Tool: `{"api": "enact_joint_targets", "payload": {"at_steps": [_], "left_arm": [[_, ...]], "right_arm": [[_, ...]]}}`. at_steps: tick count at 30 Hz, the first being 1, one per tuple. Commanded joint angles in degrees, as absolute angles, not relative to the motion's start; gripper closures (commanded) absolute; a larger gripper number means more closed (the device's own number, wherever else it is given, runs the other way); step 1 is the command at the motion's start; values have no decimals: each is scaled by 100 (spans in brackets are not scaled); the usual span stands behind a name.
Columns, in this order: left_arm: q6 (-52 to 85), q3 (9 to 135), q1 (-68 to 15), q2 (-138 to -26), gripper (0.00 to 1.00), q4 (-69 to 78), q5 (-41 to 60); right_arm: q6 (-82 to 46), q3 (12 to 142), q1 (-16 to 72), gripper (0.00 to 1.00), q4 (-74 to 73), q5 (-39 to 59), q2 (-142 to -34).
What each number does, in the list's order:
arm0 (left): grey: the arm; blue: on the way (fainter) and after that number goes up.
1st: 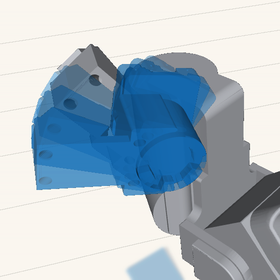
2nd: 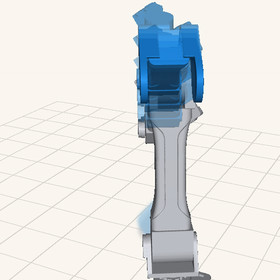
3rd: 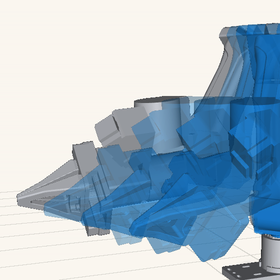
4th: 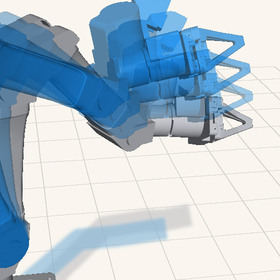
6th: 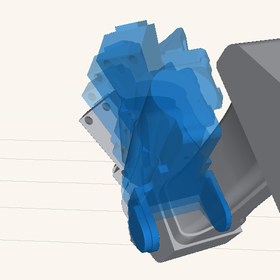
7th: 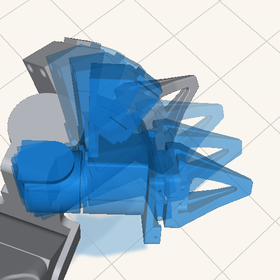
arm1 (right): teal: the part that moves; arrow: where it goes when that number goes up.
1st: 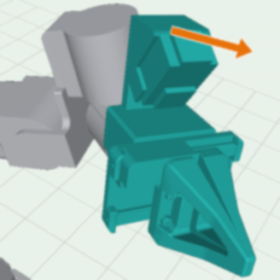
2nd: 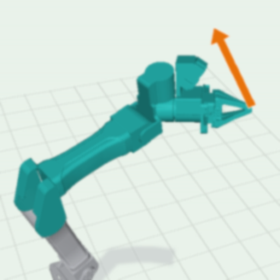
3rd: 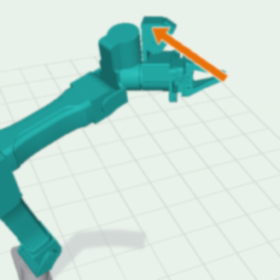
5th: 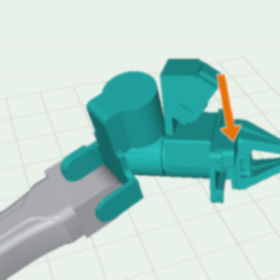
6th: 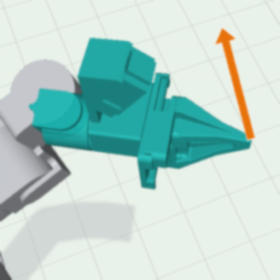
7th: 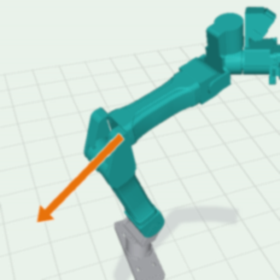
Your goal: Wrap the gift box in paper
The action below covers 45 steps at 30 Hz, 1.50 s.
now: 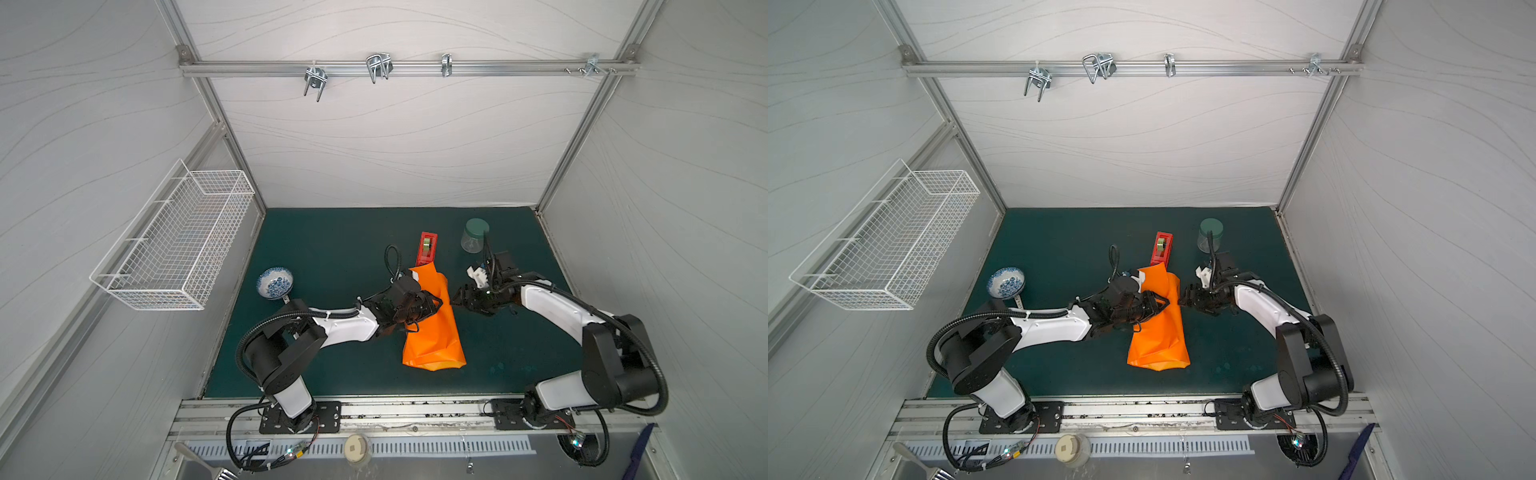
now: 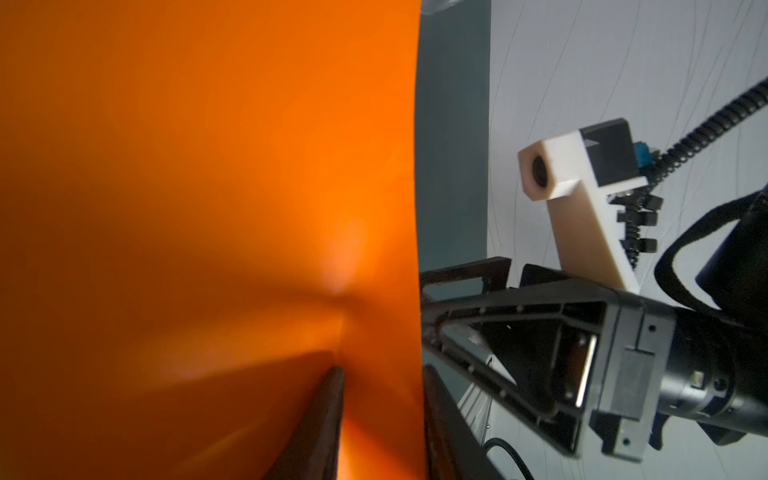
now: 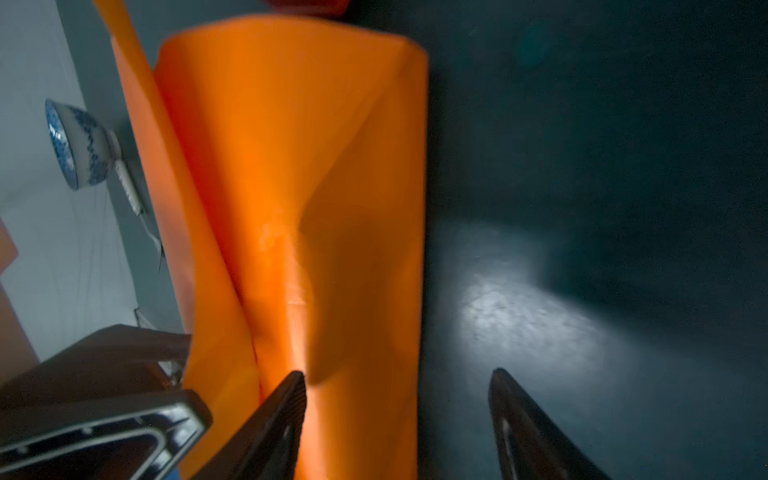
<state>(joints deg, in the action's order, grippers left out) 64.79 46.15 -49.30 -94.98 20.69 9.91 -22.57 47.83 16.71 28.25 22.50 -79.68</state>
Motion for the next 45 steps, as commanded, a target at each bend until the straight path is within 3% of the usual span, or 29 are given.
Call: {"api": "enact_joint_targets", "payload": {"at_steps": [1, 9, 17, 24, 35, 45], "left_arm": [[6404, 4490, -4984, -9817, 59, 1216, 1055], [6251, 4605, -4984, -9827, 48, 1151, 1166], [6162, 4641, -4975, -9770, 45, 1158, 1201], [6084, 4631, -4976, -9693, 45, 1134, 1162], [5397, 5060, -4673, -9091, 41, 623, 1319], [5052, 4672, -3866, -8095, 36, -749, 860]], "right_arm": [[-2272, 4725, 1600, 28, 3188, 1814, -7620], [-2245, 4350, 1728, 17, 2734, 2518, -7338], [-2540, 4067, 1999, 9, 1768, 3449, -7707], [-2663, 4078, 2068, 8, 1384, 3512, -8129], [-2756, 3378, 2022, 28, 1459, 3010, -8341], [-2874, 3263, 2108, 35, 1327, 3024, -8384]]}}
